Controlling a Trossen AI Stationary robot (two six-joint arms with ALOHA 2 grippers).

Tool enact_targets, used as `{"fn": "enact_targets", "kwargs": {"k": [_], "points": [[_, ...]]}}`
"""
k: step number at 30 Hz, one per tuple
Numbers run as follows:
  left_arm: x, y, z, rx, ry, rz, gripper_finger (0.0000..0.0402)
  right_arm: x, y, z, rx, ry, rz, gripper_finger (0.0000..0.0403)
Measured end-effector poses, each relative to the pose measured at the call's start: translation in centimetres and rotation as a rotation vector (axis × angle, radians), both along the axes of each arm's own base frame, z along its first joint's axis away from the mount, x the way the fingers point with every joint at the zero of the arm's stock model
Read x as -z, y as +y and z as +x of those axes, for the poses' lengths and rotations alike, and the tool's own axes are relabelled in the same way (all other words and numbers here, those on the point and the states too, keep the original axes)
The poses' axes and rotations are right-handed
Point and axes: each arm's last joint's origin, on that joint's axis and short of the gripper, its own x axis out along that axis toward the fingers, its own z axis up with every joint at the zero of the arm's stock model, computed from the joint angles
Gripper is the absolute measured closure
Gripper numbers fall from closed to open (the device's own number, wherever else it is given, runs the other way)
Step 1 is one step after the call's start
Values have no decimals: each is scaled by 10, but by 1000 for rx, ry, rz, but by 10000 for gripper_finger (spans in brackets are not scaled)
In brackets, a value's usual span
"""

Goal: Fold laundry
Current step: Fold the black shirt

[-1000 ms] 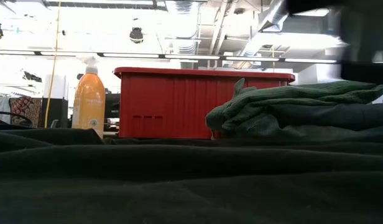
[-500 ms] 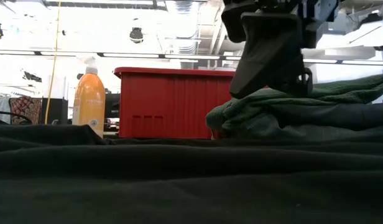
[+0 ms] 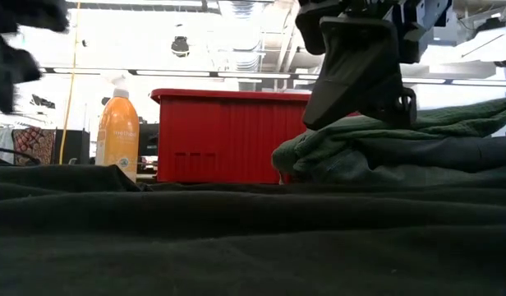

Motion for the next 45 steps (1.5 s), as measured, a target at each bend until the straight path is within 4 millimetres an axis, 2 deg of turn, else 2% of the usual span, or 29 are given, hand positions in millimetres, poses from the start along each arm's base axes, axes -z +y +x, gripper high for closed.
{"fn": "enact_targets", "kwargs": {"k": [5,9,14,20,29,32,38,45], "points": [[23,15,28,22,110,134,258,0,0,0,7,-2,8,378],[38,15,39,109,192,134,258,0,2,0,23,1,28,378],[43,10,43,192,204,99,258,0,7,-3,19,4,37,378],[44,12,43,211,207,152,258,0,7,-4,24,9,36,378],[74,11,52,234,359,183,259,0,6,-3,37,3,25,378],[77,9,56,237,357,181,278,0,7,-4,35,3,26,378],[66,10,59,295,363,220,388,0,10,-5,28,3,27,377],[35,26,74,371,388,280,401,0,10,-5,28,3,27,376]]}}
